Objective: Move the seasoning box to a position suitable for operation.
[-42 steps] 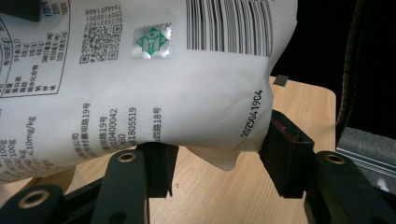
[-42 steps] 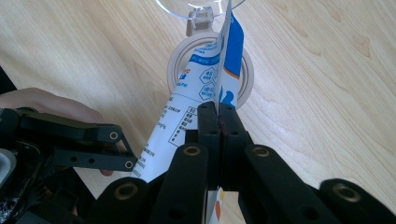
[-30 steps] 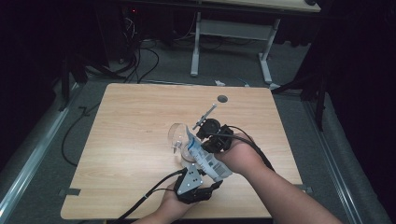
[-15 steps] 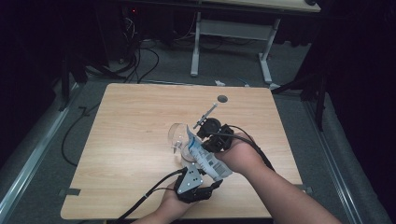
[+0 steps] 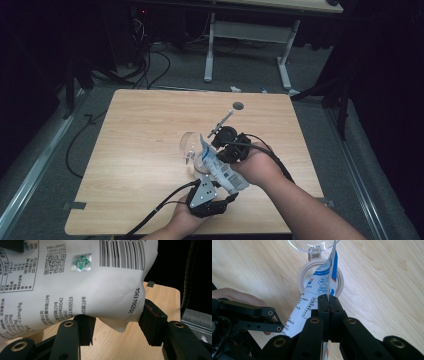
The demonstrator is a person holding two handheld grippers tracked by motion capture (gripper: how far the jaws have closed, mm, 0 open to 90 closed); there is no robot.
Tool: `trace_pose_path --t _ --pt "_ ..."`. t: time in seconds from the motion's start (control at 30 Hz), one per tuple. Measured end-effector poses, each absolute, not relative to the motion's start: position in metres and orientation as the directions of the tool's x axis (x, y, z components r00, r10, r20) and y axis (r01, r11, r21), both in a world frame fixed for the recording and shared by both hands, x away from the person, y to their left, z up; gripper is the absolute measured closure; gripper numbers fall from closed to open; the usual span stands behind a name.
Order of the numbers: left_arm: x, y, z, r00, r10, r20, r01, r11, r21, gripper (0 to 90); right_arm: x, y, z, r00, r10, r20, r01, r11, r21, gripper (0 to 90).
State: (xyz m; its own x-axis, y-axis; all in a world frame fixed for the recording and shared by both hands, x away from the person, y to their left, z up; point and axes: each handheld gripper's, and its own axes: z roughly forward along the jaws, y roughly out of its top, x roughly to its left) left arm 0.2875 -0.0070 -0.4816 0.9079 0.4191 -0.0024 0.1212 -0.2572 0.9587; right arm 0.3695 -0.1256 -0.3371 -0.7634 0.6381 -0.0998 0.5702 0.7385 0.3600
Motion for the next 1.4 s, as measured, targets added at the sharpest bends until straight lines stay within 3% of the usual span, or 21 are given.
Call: trace_pose_path --t 1.4 --pt "0.2905 -0.0086 -0.4775 0.909 0.417 -0.004 0.120 -0.252 0.960 51.7 0.3728 -0.1281 -0.3355 -0.758 0.645 -0.095 0.577 0.732 0.363 90.0"
